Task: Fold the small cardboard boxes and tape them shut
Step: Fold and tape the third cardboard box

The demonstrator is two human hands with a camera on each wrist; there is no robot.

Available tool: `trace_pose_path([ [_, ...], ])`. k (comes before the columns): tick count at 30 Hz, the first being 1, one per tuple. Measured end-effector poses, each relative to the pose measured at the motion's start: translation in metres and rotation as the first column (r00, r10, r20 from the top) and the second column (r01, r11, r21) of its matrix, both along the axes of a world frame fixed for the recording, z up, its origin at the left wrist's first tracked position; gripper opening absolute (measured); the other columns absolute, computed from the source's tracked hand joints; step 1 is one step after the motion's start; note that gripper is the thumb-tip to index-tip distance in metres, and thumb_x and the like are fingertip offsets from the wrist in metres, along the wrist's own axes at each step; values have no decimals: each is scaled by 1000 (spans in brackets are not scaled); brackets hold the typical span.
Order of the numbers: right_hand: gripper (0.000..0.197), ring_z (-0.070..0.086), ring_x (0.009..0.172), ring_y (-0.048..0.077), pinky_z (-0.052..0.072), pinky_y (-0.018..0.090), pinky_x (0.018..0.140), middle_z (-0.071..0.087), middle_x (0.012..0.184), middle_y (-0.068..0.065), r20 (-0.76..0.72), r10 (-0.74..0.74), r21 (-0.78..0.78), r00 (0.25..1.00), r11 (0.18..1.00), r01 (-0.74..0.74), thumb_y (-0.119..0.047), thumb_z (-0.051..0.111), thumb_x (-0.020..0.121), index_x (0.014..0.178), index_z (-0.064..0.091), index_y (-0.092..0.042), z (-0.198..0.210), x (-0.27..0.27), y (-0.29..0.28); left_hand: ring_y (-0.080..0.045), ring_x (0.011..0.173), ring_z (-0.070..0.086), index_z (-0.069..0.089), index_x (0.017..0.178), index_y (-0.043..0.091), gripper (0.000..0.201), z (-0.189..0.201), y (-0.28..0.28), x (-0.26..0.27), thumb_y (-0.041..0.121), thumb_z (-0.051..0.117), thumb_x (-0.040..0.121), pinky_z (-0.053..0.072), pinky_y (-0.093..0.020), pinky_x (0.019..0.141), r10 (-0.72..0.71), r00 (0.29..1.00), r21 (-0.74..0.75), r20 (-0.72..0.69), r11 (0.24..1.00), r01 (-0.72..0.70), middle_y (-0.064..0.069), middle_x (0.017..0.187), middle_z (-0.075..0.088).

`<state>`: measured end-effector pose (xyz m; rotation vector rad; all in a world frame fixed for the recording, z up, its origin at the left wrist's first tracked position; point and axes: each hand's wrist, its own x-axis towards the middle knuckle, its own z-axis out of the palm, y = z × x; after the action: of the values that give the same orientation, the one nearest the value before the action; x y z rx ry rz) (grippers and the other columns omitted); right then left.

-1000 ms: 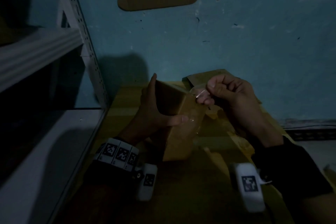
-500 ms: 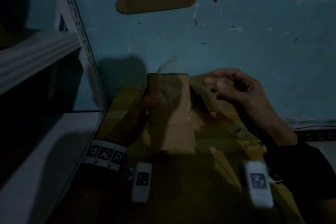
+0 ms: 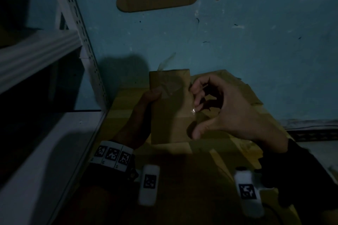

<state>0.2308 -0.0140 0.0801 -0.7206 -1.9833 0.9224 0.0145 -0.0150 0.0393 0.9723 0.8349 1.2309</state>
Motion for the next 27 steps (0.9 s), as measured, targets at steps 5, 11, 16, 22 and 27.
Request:
trace_pose_path([
  [5, 27, 64, 79, 27, 55, 36, 71, 67, 77, 3, -48, -105, 67, 993, 992, 108, -18, 88, 66, 80, 66, -11, -3, -2, 4, -29, 103, 66, 65, 119, 20, 63, 4, -2, 2, 54, 70, 67, 50, -45, 90, 36, 999, 13, -14, 999, -36, -9, 112, 72],
  [11, 13, 65, 62, 21, 55, 26, 63, 64, 68, 11, -82, -60, 61, 995, 996, 65, -3, 69, 87, 83, 57, -5, -5, -2, 5, -28, 101, 68, 63, 123, 19, 82, 4, -3, 4, 58, 81, 53, 51, -43, 85, 40, 999, 14, 15, 999, -40, -9, 114, 72],
  [16, 11, 59, 61, 16, 52, 25, 58, 54, 70, 12, -307, 9, -73, 952, 997, -33, 3, 56, 92, 92, 50, -6, -3, -2, 7, -28, 96, 70, 63, 121, 16, 96, 1, -2, 2, 60, 89, 40, 55, -42, 81, -65, 995, 0, 80, 998, 65, -13, 113, 71],
  [22, 14, 53, 64, 22, 51, 29, 61, 49, 74, 27, -329, -33, -12, 944, 999, 31, 10, 52, 97, 98, 49, -4, -6, -3, 10, -19, 76, 73, 75, 94, 19, 30, 8, -8, 4, 44, 65, 81, 60, -31, 63, -79, 994, -4, 77, 997, 80, -4, 89, 76],
  [27, 15, 50, 63, 23, 43, 47, 60, 49, 73, 15, -346, -139, 7, 928, 989, 151, 8, 50, 99, 95, 48, -7, -13, -3, 13, -12, 73, 72, 81, 74, 29, 19, 7, -9, 8, 36, 64, 79, 59, -26, 69, -82, 995, -19, 60, 996, 83, 3, 83, 76],
])
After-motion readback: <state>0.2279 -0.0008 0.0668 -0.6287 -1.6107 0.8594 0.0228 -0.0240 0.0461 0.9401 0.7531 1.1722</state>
